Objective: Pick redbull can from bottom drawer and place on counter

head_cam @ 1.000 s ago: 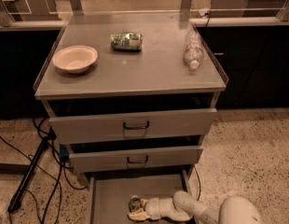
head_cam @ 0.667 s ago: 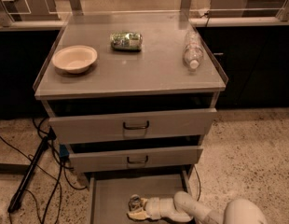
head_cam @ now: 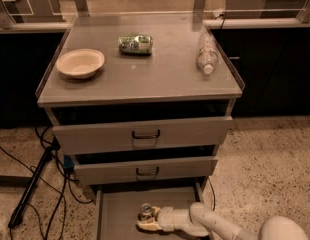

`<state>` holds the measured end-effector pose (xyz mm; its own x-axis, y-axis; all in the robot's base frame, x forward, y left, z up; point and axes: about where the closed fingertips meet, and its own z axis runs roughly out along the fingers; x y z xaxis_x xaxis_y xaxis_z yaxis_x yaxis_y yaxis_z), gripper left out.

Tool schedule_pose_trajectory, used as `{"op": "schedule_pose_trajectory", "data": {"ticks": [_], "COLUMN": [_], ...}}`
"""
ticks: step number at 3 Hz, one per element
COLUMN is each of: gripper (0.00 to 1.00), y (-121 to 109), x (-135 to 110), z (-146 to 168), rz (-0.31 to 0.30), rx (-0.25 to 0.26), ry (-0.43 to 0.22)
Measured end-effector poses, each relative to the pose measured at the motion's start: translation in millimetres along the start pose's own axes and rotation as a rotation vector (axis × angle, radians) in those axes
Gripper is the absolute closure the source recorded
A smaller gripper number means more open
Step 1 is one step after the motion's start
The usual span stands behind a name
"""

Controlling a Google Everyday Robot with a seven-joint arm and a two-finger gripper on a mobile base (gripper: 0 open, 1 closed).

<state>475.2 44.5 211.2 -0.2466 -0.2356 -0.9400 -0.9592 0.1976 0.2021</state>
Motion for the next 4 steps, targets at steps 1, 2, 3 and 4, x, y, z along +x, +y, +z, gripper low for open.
{"op": "schedule_pose_trajectory", "data": {"ticks": [1,2,3,4], "gripper": [1.0,1.0,1.0,1.0], "y": [0.6,-5.2,-12.6,-18.9], "x": [-0.9,-11.4,-44.7,-79.0], "z": [0.0,-1.0,-13.6,-30.9], "rz": [-0.001,-0.022,-0.08,-0.136], "rx": [-0.001,0.006,0.024,0.047], "ry": [0.0,-0.007,-0.022,-0.035]}}
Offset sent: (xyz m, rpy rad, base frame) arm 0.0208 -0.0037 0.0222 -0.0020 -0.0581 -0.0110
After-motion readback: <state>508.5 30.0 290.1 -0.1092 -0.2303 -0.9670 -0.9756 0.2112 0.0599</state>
